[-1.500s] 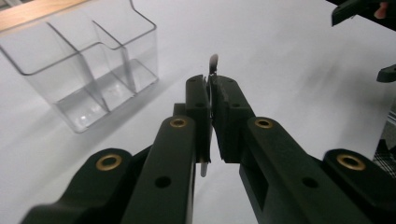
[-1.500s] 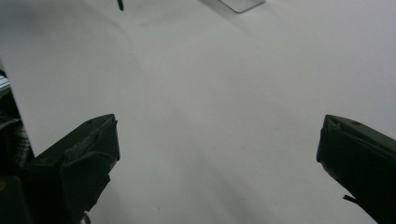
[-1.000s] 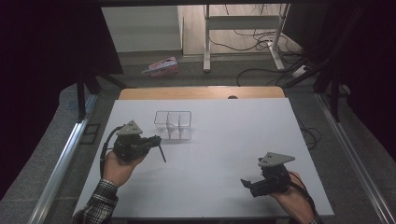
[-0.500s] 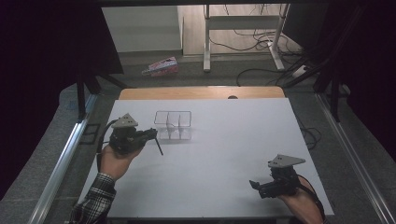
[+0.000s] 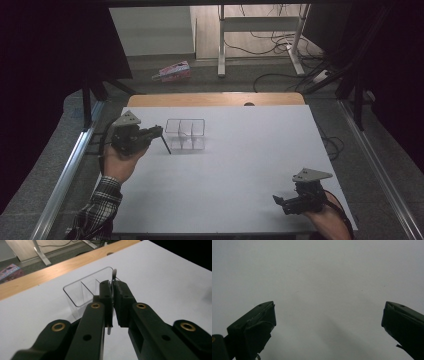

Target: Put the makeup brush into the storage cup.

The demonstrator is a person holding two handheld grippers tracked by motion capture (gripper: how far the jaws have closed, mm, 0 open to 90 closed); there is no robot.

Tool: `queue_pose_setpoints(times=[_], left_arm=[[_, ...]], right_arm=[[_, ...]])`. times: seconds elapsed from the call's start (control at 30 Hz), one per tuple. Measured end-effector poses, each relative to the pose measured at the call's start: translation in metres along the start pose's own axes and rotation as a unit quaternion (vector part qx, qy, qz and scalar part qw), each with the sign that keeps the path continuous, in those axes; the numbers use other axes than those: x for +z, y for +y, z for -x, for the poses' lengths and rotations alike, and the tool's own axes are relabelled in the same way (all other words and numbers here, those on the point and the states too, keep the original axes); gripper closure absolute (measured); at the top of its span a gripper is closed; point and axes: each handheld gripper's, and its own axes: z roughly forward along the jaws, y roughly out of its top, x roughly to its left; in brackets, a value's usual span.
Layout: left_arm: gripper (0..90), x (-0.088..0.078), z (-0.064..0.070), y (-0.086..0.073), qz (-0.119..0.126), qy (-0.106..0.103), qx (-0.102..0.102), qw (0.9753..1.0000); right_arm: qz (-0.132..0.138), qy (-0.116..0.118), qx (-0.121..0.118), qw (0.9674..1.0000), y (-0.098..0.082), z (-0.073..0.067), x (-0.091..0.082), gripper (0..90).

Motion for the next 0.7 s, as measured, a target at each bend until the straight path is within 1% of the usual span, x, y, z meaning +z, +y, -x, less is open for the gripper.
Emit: queue_pose_setpoints(times=[0.13, 0.3, 0.43, 0.7], left_arm=[[85.5, 0.0, -0.004, 0.006, 0.009, 0.008, -0.002, 0.9999], [85.5, 0.0, -0.007, 0.013, 0.018, 0.015, -0.004, 0.9997], [85.5, -0.001, -0.009, 0.019, 0.027, 0.02, -0.008, 0.9994], [85.5, 0.002, -0.013, 0.031, 0.041, 0.034, -0.01, 0.9985]], right_arm=[[-0.006, 0.0, -0.003, 1.0, -0.002, 0.0, 0.0, 0.0], [-0.007, 0.0, -0.005, 1.0, -0.002, 0.0, 0.001, 0.0], [-0.009, 0.001, -0.006, 0.9999, -0.002, 0.0, 0.001, 0.0], [-0.014, -0.002, -0.009, 0.9999, -0.002, -0.001, 0.002, 0.0]])
